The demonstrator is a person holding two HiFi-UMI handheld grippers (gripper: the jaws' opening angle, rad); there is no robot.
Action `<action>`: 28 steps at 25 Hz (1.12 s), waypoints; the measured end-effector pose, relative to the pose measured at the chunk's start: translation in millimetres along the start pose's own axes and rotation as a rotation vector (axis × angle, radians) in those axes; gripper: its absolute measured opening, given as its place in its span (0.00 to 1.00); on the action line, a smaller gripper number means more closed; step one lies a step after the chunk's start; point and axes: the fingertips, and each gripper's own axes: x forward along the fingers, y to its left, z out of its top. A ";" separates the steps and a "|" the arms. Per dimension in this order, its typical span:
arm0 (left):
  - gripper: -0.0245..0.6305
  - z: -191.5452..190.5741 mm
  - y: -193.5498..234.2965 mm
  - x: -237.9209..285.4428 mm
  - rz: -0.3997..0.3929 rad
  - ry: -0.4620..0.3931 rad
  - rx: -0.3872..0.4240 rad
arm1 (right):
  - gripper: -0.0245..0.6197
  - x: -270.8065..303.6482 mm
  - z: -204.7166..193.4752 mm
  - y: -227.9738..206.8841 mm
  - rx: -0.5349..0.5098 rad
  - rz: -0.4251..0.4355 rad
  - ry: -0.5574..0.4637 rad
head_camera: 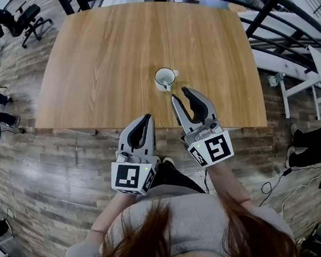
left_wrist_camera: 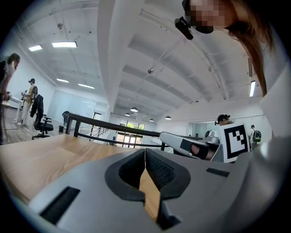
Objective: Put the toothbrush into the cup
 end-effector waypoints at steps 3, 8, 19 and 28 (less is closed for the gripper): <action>0.05 4.9 -6.8 4.0 -0.022 -0.015 0.001 | 0.22 -11.0 12.2 4.5 -0.024 -0.005 0.010; 0.05 13.7 -20.9 10.1 -0.056 -0.033 0.010 | 0.22 -26.4 21.2 12.5 -0.043 0.007 0.039; 0.05 24.8 -42.8 17.3 -0.092 -0.061 0.024 | 0.06 -45.3 31.8 15.4 -0.067 -0.011 0.055; 0.05 17.6 -55.9 11.8 -0.063 -0.066 0.031 | 0.06 -54.8 20.0 20.8 -0.071 0.022 0.089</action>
